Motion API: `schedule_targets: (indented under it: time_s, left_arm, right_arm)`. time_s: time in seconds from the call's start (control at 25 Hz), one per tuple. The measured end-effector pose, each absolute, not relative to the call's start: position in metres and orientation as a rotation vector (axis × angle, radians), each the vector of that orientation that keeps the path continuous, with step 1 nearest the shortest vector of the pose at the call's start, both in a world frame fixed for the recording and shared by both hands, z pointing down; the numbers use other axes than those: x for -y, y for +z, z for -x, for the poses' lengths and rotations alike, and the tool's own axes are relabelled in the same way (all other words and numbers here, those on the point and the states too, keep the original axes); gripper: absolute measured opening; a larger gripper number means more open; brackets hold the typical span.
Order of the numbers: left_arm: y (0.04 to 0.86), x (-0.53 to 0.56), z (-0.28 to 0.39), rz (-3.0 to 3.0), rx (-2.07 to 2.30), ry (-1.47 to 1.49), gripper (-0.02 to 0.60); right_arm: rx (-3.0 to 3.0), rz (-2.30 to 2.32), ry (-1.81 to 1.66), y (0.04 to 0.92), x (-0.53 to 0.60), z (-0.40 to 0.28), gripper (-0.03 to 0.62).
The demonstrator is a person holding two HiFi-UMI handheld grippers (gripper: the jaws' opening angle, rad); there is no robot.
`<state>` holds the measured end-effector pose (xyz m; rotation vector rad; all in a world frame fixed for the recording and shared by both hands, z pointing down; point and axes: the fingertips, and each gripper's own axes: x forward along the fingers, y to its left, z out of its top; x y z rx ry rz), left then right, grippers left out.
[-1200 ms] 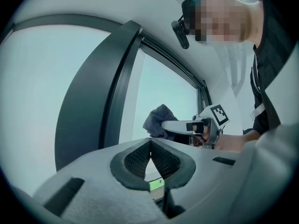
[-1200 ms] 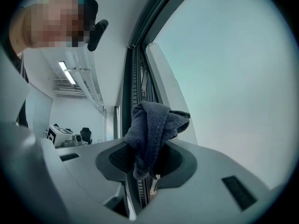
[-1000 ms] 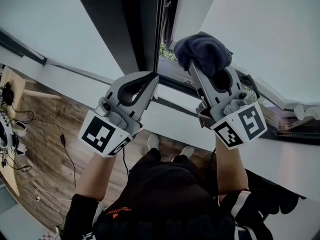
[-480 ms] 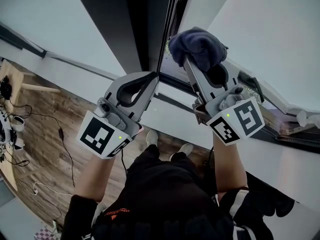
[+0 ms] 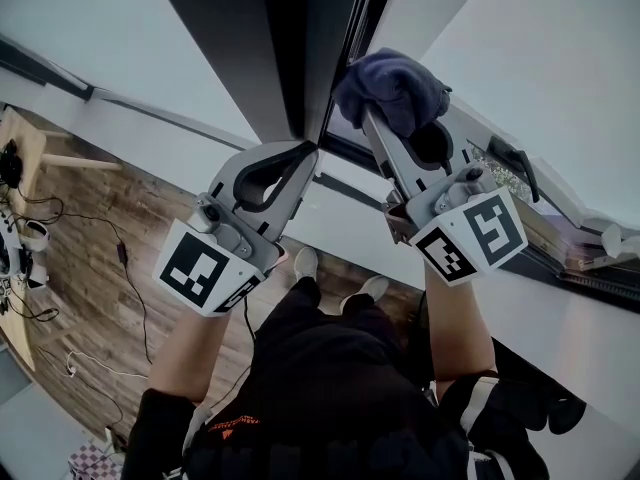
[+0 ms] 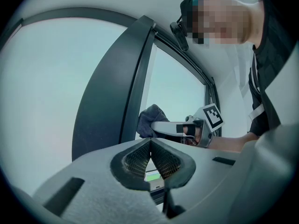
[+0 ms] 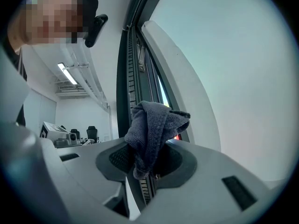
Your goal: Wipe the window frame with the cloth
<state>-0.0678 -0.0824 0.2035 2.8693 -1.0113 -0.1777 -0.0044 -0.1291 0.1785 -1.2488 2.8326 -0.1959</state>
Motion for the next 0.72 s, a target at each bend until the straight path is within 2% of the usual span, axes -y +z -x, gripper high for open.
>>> schedule_targets:
  time_s: [0.72]
  left_arm:
    - [0.246,0.074,0.068,-2.792,0.984,-0.143,0.02]
  right_arm:
    - [-2.856,1.298,-0.328,0.236,0.13,0.008,0.114]
